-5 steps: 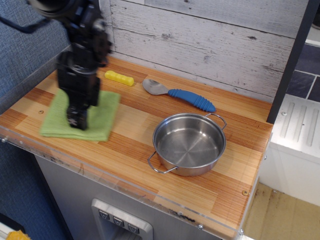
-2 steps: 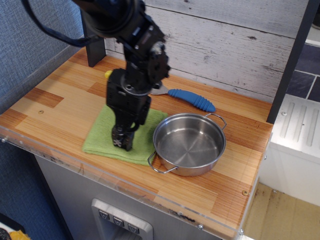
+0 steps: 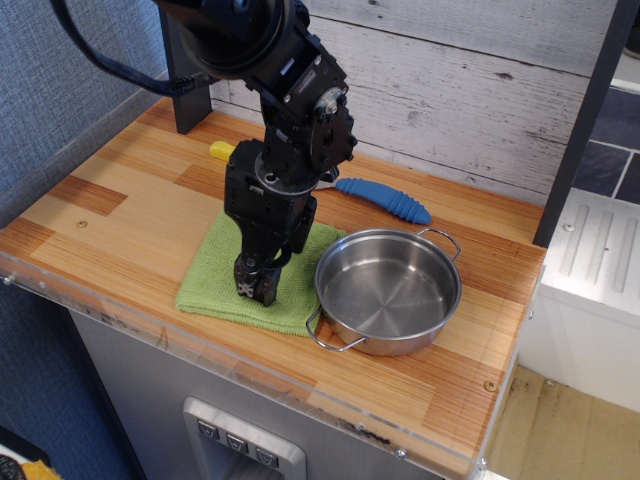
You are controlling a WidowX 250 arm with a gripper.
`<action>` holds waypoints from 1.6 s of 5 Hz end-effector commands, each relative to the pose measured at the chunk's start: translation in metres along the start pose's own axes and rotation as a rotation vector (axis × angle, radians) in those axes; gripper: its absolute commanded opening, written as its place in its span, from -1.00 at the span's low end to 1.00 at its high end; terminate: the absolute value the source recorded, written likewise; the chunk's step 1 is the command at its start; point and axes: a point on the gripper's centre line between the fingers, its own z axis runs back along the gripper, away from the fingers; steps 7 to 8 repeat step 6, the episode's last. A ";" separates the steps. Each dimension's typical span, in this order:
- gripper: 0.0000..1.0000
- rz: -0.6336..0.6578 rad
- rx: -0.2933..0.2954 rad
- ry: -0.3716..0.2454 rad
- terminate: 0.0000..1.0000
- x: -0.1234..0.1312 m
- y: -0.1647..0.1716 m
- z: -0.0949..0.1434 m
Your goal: Push the green towel towards the pot
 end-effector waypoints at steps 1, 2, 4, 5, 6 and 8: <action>1.00 0.053 -0.098 -0.005 -1.00 0.021 -0.011 0.035; 1.00 0.070 -0.143 -0.035 -1.00 0.032 -0.015 0.055; 1.00 0.054 -0.223 -0.031 -1.00 0.035 -0.016 0.069; 1.00 0.054 -0.223 -0.031 -1.00 0.035 -0.016 0.069; 1.00 0.054 -0.223 -0.031 1.00 0.035 -0.016 0.069; 1.00 0.054 -0.223 -0.031 1.00 0.035 -0.016 0.069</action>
